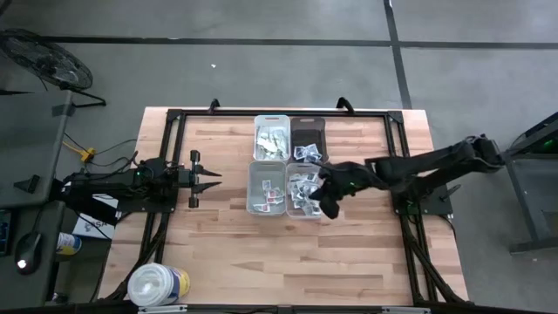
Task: Pick & Place First Aid Supplies
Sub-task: Put the gray towelette pack into the transparent bin
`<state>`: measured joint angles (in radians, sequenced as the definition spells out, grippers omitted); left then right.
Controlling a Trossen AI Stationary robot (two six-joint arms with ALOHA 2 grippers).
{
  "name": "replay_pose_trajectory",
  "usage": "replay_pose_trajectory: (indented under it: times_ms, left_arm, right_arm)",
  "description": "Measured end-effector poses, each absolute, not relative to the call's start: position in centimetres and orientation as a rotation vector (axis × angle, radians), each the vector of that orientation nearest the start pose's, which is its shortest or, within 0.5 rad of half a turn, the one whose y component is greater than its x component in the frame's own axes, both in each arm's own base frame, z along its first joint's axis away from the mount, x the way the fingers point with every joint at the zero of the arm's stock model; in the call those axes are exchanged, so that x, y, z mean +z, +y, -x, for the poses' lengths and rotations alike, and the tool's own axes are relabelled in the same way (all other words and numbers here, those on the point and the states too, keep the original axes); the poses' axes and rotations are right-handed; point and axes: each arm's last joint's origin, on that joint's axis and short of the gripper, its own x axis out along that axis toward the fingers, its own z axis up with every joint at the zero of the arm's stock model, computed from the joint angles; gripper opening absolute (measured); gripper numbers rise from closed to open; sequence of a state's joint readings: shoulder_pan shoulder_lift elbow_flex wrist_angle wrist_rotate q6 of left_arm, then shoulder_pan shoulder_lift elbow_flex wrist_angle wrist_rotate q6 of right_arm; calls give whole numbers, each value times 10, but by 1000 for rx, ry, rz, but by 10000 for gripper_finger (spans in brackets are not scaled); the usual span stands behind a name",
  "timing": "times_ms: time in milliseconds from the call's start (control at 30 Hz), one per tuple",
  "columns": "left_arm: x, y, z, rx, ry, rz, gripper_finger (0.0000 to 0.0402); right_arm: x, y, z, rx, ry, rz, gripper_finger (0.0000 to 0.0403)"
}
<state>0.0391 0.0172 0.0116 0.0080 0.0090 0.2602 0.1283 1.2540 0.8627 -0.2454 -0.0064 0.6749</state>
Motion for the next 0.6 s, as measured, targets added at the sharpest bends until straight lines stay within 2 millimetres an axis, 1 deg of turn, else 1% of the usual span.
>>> replay_pose_trajectory:
  times_ms: [200, 367, 500, 600]
  left_arm:
    - [167, 4, -98, 30, 1, -260, 96]
    - [167, 4, -98, 30, 2, -260, 96]
    - [167, 4, -98, 30, 1, -260, 96]
    - [167, 4, -98, 30, 1, -260, 96]
  right_arm:
    - [259, 11, -280, -111, 867, -468, 0]
    - [256, -5, -299, -81, 1029, -302, 0]
    - [246, -15, -313, -33, 1136, -184, 0]
    - [236, -19, -322, 4, 1216, -130, 0]
